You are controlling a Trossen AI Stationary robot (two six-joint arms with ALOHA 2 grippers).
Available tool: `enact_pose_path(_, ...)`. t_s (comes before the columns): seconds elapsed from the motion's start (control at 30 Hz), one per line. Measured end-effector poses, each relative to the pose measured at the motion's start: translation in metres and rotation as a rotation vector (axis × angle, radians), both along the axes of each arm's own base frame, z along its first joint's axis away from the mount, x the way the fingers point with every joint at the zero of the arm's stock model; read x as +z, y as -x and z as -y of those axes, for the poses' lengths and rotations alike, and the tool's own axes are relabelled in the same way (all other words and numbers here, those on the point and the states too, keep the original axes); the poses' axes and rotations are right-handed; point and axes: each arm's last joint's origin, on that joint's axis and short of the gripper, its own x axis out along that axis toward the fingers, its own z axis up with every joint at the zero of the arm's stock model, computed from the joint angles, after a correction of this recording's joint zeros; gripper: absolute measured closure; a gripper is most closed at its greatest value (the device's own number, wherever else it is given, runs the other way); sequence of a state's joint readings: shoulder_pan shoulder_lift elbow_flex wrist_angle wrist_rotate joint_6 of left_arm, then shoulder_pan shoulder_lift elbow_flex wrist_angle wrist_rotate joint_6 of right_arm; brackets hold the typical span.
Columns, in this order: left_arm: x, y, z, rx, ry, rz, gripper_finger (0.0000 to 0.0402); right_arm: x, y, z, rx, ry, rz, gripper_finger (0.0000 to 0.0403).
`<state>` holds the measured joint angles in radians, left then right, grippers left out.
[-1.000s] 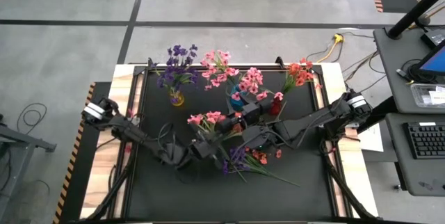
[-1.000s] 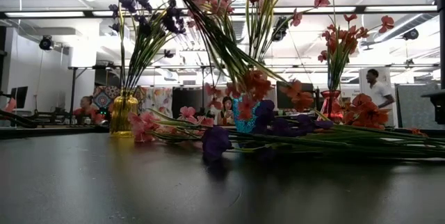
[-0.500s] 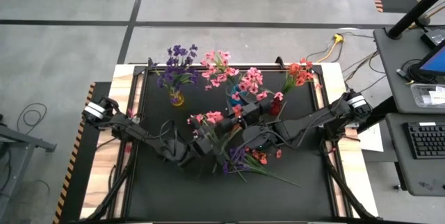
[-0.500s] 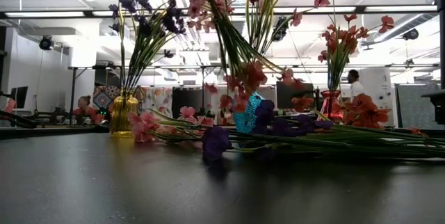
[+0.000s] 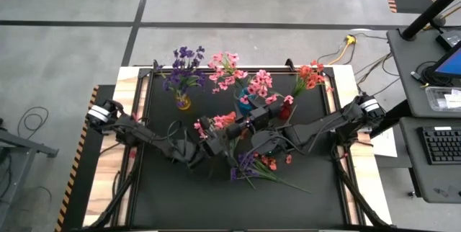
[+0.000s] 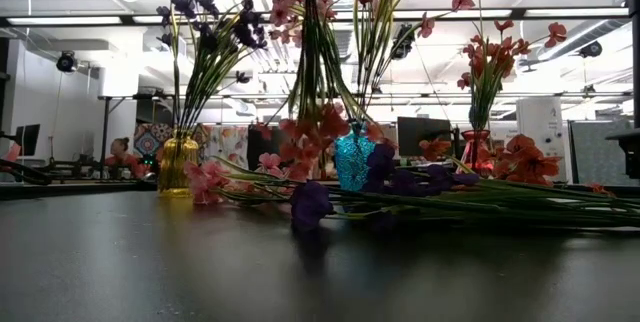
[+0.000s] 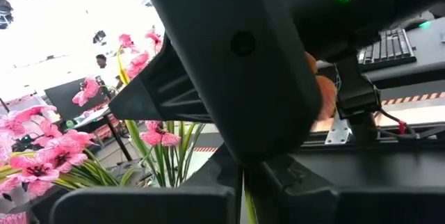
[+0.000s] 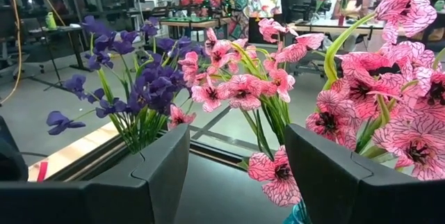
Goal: Sort flowers into vase by color
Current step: Put the orange flower into the red vase
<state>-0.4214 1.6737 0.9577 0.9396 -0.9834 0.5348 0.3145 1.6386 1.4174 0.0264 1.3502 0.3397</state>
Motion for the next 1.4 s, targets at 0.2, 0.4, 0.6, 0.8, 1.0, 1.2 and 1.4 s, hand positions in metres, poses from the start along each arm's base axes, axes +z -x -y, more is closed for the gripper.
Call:
enact_pose_path(0.2, -0.009, 0.003, 0.005, -0.016, -0.031, -0.062, 0.0401, 0.0, 0.0, 0.0, 0.004, 0.001, -0.005, 0.0174)
enact_pose_path(0.4, -0.013, 0.006, 0.013, -0.086, -0.094, -0.107, 0.0401, 0.0, 0.0, 0.0, 0.006, 0.002, -0.008, 0.0174)
enact_pose_path(0.6, -0.016, 0.008, 0.022, -0.164, -0.155, -0.147, 0.0402, 0.0, 0.0, 0.0, -0.005, 0.001, 0.001, 0.0174)
enact_pose_path(0.8, -0.019, 0.007, 0.022, -0.195, -0.146, -0.149, 0.0402, 0.0, 0.0, 0.0, -0.006, 0.001, 0.001, 0.0174)
enact_pose_path(1.0, -0.023, 0.008, 0.02, -0.097, -0.143, -0.2, 0.0401, 0.0, 0.0, 0.0, -0.005, 0.008, -0.012, 0.0174)
enact_pose_path(1.2, -0.039, 0.011, 0.013, 0.097, -0.084, -0.291, 0.04, 0.001, 0.001, 0.001, -0.004, 0.022, -0.034, 0.0174)
enact_pose_path(1.4, -0.045, 0.012, 0.013, 0.098, -0.032, -0.292, 0.0353, 0.002, 0.001, -0.001, 0.005, 0.051, -0.082, 0.0174)
